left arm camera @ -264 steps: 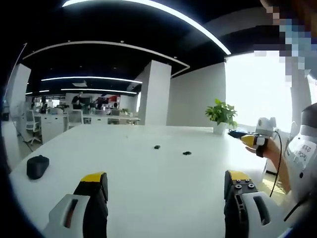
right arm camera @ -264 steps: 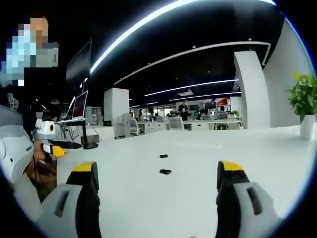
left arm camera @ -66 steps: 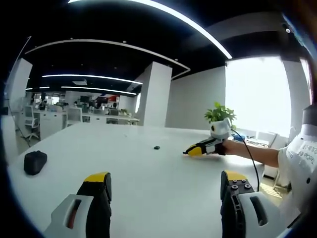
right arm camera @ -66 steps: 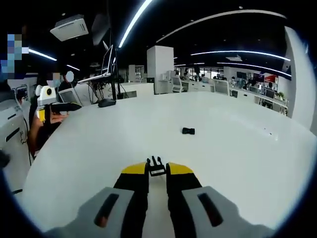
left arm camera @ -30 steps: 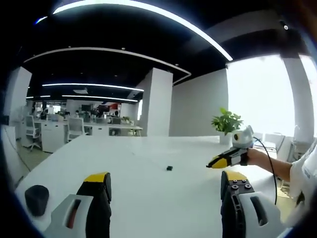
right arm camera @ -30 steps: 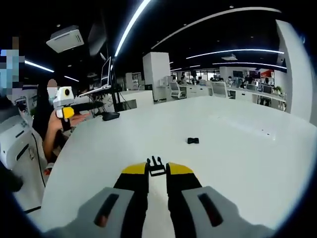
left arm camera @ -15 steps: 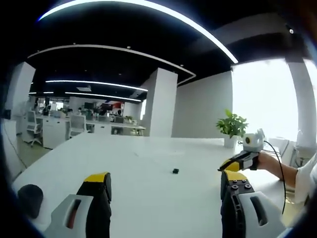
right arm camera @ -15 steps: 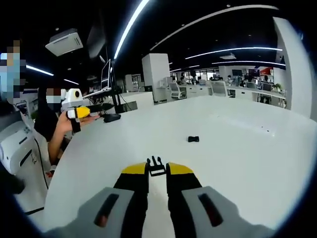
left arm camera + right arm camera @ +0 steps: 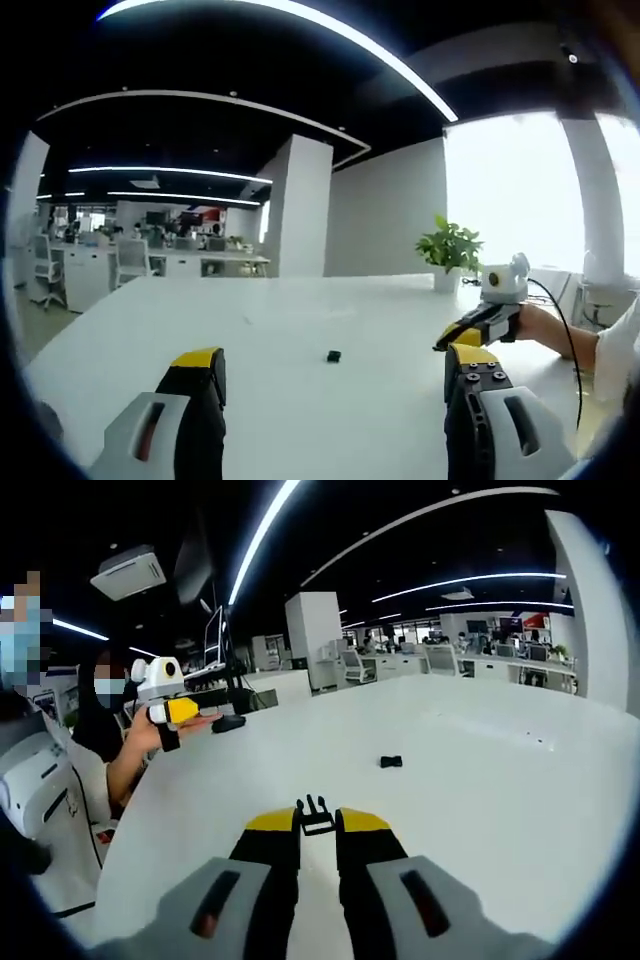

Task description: Snap the two parts of the plastic buckle together until the buckle closes and remains connected.

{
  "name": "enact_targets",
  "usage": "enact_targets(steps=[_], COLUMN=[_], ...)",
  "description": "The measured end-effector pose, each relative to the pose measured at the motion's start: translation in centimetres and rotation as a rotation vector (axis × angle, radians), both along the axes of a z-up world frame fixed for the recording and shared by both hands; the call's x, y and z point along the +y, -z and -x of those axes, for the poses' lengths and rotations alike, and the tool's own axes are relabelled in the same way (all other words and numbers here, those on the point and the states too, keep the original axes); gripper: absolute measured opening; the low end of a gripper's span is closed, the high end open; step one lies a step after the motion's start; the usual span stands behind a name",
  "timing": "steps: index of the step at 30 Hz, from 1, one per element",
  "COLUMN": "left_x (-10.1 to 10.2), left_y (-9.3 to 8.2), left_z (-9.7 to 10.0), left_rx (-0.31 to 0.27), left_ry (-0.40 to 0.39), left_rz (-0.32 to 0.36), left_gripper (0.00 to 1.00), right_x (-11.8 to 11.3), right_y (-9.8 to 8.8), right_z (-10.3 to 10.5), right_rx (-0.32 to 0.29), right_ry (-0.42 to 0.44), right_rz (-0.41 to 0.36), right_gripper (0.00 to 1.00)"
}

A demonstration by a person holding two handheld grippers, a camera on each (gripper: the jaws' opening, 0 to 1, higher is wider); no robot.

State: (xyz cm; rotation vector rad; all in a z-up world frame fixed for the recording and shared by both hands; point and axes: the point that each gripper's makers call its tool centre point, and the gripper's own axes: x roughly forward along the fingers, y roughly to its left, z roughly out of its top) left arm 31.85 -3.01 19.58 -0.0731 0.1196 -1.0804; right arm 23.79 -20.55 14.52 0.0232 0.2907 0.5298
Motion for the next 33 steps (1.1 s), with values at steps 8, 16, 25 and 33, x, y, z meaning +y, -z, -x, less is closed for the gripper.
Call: enact_targets(steps=[8,16,25,33], left_x=[-2.1,-3.8,-5.8,-6.8], left_y=[1.5,1.7,1.3,2.1], left_z=[-2.1,-3.5,-4.7,-5.6], left_rx=[-0.047,-0.027,-0.045,-0.044], left_ry=[-0.029,-0.017,0.014,0.023], left_rz=[-0.101,-0.112,-0.125,-0.173], left_gripper=[0.92,0.92,0.90,0.90], right_x=[-0.4,-0.8,-0.8,-0.8], right_y=[0.0,0.2,0.1,0.1], right_z=[0.2,0.2,0.2,0.3], right_rx=[-0.003,0.002,-0.001,0.001], right_ry=[0.005,0.015,0.015,0.015], right_rz=[-0.003,-0.003,-0.005,-0.007], right_gripper=[0.12,0.12,0.12,0.12])
